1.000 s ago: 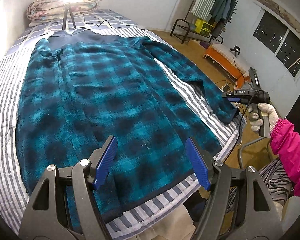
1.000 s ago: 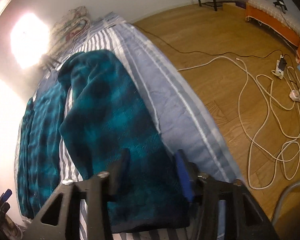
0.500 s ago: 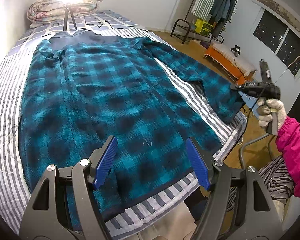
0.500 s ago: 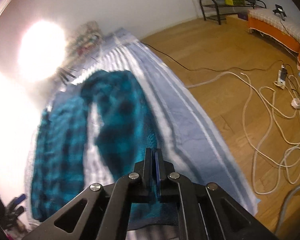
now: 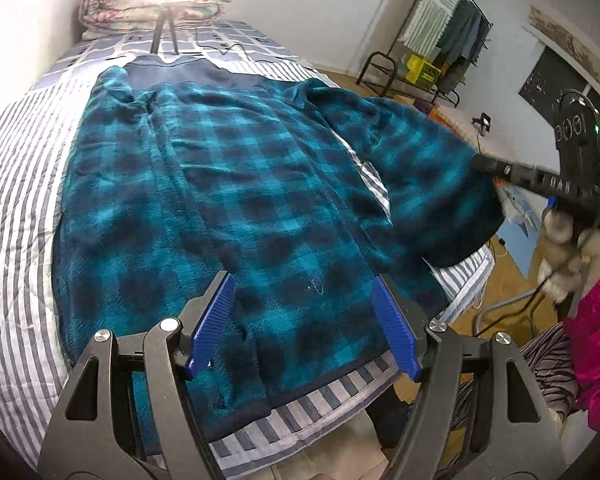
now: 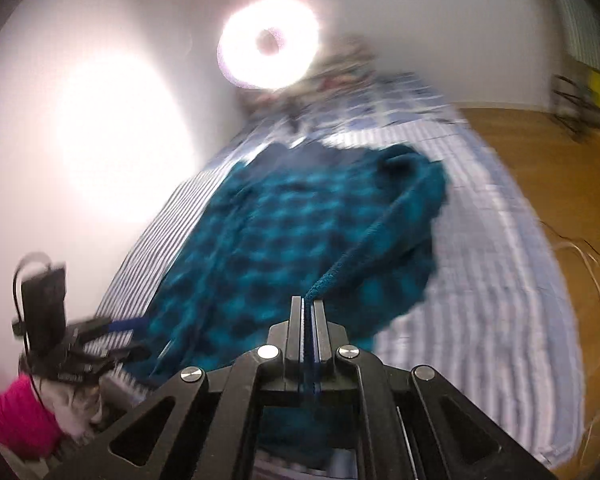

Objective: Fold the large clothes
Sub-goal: 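Lay the sleeve over the shirt body while the left gripper grasps the shirt edge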

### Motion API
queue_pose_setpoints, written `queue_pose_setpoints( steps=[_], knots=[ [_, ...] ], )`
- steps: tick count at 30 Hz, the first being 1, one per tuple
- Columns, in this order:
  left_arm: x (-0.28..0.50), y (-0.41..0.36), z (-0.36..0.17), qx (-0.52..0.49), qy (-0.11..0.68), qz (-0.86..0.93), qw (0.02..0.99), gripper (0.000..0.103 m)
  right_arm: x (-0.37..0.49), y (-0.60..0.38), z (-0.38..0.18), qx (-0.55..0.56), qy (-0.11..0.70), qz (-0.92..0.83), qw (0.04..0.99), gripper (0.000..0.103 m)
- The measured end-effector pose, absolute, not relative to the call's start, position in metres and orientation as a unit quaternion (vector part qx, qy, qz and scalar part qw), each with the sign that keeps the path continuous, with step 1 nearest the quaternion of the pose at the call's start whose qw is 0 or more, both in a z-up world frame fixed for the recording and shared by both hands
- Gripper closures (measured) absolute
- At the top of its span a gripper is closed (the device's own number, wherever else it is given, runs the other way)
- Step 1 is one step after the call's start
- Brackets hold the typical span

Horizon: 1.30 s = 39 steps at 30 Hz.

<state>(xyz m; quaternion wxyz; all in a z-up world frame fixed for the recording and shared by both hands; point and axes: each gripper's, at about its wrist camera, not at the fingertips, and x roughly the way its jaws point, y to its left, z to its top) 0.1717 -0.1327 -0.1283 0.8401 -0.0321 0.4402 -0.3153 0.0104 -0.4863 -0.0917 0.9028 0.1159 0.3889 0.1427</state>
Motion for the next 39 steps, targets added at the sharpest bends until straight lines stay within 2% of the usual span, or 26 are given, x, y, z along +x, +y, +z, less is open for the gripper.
queue_pose_setpoints(
  steps=[7, 10, 11, 13, 17, 26, 30, 33, 35, 39],
  knots=[
    [0.173, -0.111, -0.132, -0.074, 0.449, -0.3, 0.839, 0.03, 0.041, -0.403, -0.131, 0.034, 0.457, 0.229, 0.859, 0.102],
    [0.173, -0.106, -0.134, -0.082, 0.451, -0.292, 0.84, 0.03, 0.05, -0.389, -0.146, 0.055, 0.484, 0.278, 0.828, 0.092],
    [0.172, -0.104, -0.135, -0.085, 0.452, -0.29, 0.839, 0.03, 0.051, -0.389, -0.147, 0.066, 0.487, 0.291, 0.821, 0.08],
    [0.172, -0.1, -0.136, -0.095, 0.455, -0.287, 0.838, 0.03, 0.045, -0.395, -0.141, 0.087, 0.474, 0.313, 0.819, 0.072],
    [0.173, -0.103, -0.14, -0.112, 0.46, -0.285, 0.833, 0.03, 0.037, -0.425, -0.129, 0.115, 0.445, 0.297, 0.837, 0.072],
    [0.185, -0.16, -0.159, -0.106, 0.492, -0.311, 0.806, 0.03, 0.077, -0.52, -0.155, 0.203, 0.462, 0.145, 0.851, 0.068],
    [0.202, -0.169, -0.169, -0.119, 0.502, -0.3, 0.802, 0.03, 0.105, -0.546, -0.134, 0.187, 0.438, 0.11, 0.873, 0.068],
    [0.209, -0.174, -0.178, -0.113, 0.511, -0.299, 0.798, 0.03, 0.136, -0.555, -0.118, 0.18, 0.424, 0.107, 0.881, 0.059],
    [0.211, -0.178, -0.188, -0.112, 0.521, -0.301, 0.791, 0.03, 0.164, -0.556, -0.109, 0.167, 0.419, 0.1, 0.887, 0.05],
    [0.211, -0.183, -0.203, -0.114, 0.535, -0.31, 0.778, 0.03, 0.223, -0.555, -0.112, 0.151, 0.44, 0.074, 0.882, 0.047]
  ],
)
